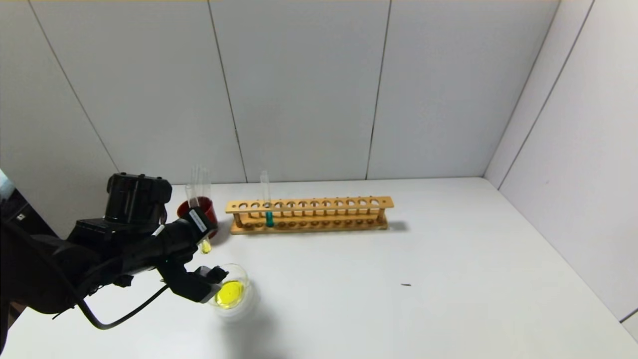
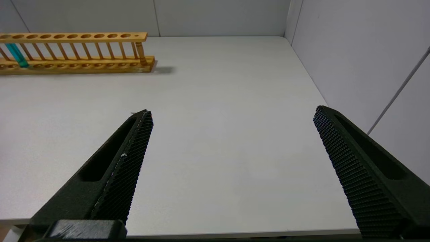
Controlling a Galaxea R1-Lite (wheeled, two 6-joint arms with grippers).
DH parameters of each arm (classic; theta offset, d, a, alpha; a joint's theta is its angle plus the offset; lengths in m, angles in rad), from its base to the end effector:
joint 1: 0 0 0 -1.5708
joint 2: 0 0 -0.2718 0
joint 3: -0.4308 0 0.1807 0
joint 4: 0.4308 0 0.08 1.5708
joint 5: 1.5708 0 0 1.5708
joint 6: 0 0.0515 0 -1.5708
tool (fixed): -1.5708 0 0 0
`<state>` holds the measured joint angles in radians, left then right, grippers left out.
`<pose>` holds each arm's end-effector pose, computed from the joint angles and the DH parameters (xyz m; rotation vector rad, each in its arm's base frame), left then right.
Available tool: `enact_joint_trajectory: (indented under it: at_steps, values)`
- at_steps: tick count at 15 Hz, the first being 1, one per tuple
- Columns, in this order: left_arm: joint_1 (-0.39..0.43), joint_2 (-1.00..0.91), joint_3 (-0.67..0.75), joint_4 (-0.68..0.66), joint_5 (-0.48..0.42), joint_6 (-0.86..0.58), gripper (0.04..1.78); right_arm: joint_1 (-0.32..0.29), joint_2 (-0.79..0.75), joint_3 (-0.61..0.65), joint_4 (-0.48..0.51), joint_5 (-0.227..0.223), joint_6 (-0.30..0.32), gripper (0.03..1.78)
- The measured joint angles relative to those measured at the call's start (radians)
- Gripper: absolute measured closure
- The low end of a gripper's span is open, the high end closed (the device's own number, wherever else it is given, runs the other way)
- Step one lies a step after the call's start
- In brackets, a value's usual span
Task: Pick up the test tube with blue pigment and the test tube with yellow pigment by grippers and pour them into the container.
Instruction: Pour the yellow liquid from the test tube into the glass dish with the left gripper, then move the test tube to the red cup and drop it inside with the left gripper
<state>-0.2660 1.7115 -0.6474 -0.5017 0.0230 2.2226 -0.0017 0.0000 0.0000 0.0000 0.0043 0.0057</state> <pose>0.2849 -0.0764 0.0921 2.2204 0.0444 -0.7578 0.0239 0.0002 0.0755 0.0057 0.0000 0.0026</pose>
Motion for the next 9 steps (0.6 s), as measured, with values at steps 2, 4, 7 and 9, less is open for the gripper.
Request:
enact_joint_trajectory:
  at_steps: [2, 4, 7, 9]
  values:
    - [0.002, -0.052, 0.030, -0.028, 0.011, -0.204, 1.49, 0.000, 0.000, 0.000, 0.000, 0.000, 0.000, 0.06]
    - [0.003, -0.118, 0.058, -0.055, 0.037, -0.474, 1.49, 0.000, 0.000, 0.000, 0.000, 0.000, 0.000, 0.06]
    - [0.000, -0.214, 0.088, -0.073, 0.057, -0.907, 1.49, 0.000, 0.000, 0.000, 0.000, 0.000, 0.000, 0.06]
    - [-0.001, -0.253, 0.088, -0.100, 0.058, -1.197, 1.49, 0.000, 0.000, 0.000, 0.000, 0.000, 0.000, 0.06]
